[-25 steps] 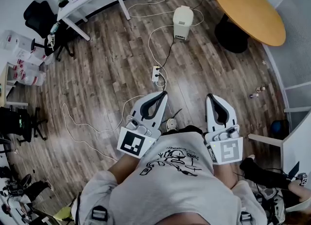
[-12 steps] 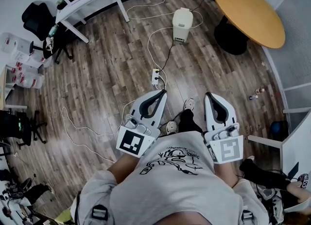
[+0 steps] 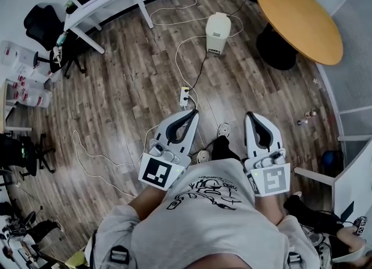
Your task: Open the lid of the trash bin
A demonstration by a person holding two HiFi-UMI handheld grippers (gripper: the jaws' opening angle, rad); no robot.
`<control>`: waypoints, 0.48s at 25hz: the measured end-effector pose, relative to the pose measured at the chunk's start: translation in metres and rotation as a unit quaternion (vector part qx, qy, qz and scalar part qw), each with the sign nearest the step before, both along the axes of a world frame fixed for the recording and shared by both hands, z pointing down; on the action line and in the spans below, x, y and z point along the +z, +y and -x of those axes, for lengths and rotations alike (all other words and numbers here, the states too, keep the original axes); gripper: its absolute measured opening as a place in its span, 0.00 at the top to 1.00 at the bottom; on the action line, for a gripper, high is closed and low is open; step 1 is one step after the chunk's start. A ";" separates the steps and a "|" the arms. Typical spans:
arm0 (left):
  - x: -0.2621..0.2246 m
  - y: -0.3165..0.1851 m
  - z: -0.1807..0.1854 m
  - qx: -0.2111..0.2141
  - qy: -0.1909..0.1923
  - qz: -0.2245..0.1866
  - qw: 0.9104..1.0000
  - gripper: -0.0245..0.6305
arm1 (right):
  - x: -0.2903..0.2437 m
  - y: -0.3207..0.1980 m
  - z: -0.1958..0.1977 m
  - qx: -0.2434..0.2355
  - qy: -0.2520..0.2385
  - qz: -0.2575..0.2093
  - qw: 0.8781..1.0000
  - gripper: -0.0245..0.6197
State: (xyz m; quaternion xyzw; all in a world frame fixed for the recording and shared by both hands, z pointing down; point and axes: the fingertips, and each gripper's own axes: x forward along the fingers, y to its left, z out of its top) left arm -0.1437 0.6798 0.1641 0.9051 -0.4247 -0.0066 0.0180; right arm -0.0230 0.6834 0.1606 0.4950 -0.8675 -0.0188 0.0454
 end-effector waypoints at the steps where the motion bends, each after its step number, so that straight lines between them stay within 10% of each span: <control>1: 0.001 -0.006 -0.003 -0.001 0.000 0.000 1.000 0.94 | 0.002 -0.007 -0.003 0.000 -0.001 0.001 1.000 0.95; 12: -0.004 -0.071 -0.038 -0.009 -0.009 0.002 1.000 0.94 | 0.002 -0.078 -0.043 0.000 -0.010 0.005 1.000 0.95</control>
